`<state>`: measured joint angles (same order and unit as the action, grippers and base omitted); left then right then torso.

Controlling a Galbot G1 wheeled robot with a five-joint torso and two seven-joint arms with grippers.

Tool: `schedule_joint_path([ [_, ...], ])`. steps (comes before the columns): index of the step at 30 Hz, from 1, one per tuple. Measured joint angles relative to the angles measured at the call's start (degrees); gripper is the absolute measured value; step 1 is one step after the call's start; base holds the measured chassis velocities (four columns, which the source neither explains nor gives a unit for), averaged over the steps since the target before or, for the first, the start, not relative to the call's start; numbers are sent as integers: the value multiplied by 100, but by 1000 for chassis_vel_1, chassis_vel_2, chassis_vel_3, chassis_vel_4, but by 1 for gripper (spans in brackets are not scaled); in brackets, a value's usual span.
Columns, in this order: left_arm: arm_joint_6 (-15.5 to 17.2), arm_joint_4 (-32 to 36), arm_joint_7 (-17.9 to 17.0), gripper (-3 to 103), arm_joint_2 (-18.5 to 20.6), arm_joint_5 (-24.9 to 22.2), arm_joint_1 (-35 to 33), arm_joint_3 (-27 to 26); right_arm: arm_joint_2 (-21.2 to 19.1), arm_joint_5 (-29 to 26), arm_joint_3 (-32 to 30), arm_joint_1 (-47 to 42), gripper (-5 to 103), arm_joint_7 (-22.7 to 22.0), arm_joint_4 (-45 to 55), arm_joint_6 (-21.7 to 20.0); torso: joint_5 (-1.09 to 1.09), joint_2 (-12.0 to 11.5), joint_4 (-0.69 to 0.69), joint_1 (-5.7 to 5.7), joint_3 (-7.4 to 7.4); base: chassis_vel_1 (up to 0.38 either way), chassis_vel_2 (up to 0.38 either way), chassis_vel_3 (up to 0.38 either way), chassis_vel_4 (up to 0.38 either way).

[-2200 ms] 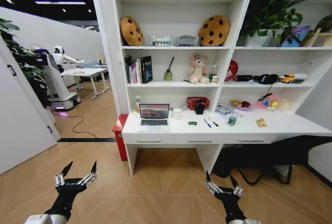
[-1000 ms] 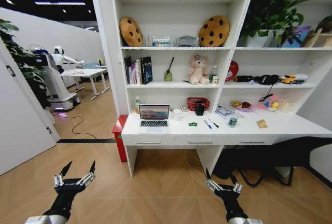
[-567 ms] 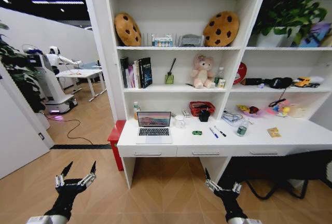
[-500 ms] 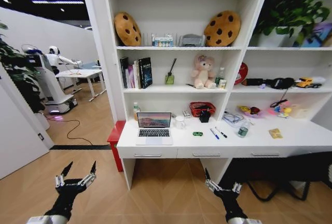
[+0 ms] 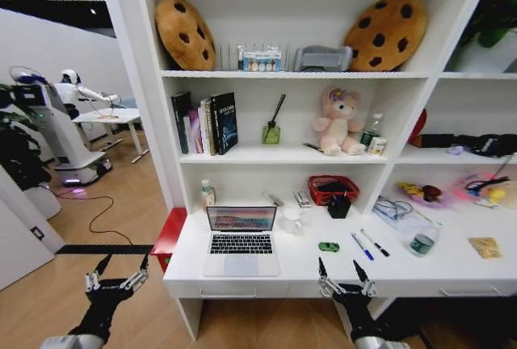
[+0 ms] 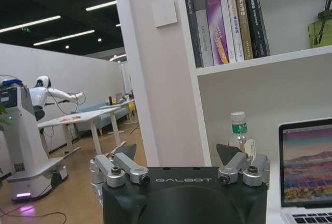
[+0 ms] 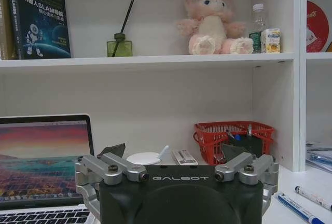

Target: Organize the objects on the table.

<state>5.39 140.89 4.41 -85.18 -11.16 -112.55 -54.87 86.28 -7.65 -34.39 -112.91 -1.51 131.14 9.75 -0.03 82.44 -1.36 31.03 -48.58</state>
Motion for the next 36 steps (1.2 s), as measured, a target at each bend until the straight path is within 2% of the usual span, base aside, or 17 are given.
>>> schedule_joint_path([
  [6, -167, -112, -83, 78, 294, -143, 97, -151, -42, 51, 19, -27, 100, 57, -37, 16, 1, 5, 4, -14, 4, 19, -9, -33, -12],
  [11, -172, -132, -97, 55, 528, -317, 139, -248, -32, 139, -8, -6, 100, -25, -111, 9, 3, 7, 4, -17, 5, 88, -67, -54, 72],
  [14, -197, -132, -51, 49, 524, -316, 123, -245, -26, 158, -7, -12, 100, -29, -118, 8, 2, 6, 3, -15, 4, 18, -10, -13, 19],
  [16, -254, -150, -9, 33, 514, -276, 119, -222, -25, 186, 8, -15, 100, -27, -136, 9, 2, 3, 4, -7, 1, 0, 0, 0, 0],
  [18, -256, -158, -5, 33, 547, -268, 135, -223, -33, 189, 13, -12, 100, -26, -145, 11, 2, 3, 4, -6, 1, 0, 0, 0, 0],
  [19, -256, -165, 18, 22, 637, -266, 162, -250, -50, 190, 13, -1, 100, -26, -159, 13, 2, 2, 4, -5, 1, 0, 0, 0, 0],
  [21, -256, -175, 38, 17, 765, -292, 191, -294, -61, 186, 13, 11, 100, -27, -172, 15, 2, 2, 4, -5, 1, 0, 0, 0, 0],
  [23, -255, -186, 55, 17, 843, -309, 204, -316, -66, 184, 10, 15, 100, -27, -176, 16, 2, 3, 4, -5, 1, 0, 0, 0, 0],
  [24, -252, -232, 73, 7, 1125, -394, 236, -388, -79, 176, 3, 18, 100, -29, -191, 24, 2, 3, 4, -6, 1, 0, 0, 0, 0],
  [25, -254, -259, 79, 7, 1242, -432, 241, -417, -84, 173, -2, 18, 100, -30, -198, 29, 2, 3, 4, -7, 2, 0, 0, 0, 0],
  [26, -340, -409, 144, 1, 1658, -523, 259, -543, -119, 159, -22, 21, 100, -31, -217, 36, 2, 3, 4, -7, 2, 0, 0, 0, 0],
  [27, -340, -409, 144, 1, 1658, -523, 259, -543, -119, 159, -22, 21, 100, -31, -217, 36, 2, 3, 4, -7, 2, 0, 0, 0, 0],
  [29, -600, -771, 326, 0, 2257, -506, 368, -775, -178, 135, -64, 39, 100, -36, -243, 42, 1, 3, 5, -8, 2, 0, 0, 0, 0],
  [30, -600, -771, 326, 0, 2257, -506, 368, -775, -178, 135, -64, 39, 100, -36, -243, 42, 1, 3, 5, -8, 2, 0, 0, 0, 0],
  [32, -800, -1250, 488, 0, 2834, -398, 584, -917, -264, 101, -123, 51, 100, -39, -253, 44, -1, 3, 6, -7, 1, 0, 0, 0, 0],
  [34, -908, -1822, 658, 0, 3763, -336, 1034, -881, -324, 50, -206, 59, 100, -55, -269, 46, 1, 3, 4, -7, 1, 0, 0, 0, 0],
  [36, -928, -1919, 704, 0, 3927, -336, 1141, -842, -328, 45, -214, 59, 100, -62, -274, 46, 3, 3, 2, -7, 1, 0, 0, 0, 0],
])
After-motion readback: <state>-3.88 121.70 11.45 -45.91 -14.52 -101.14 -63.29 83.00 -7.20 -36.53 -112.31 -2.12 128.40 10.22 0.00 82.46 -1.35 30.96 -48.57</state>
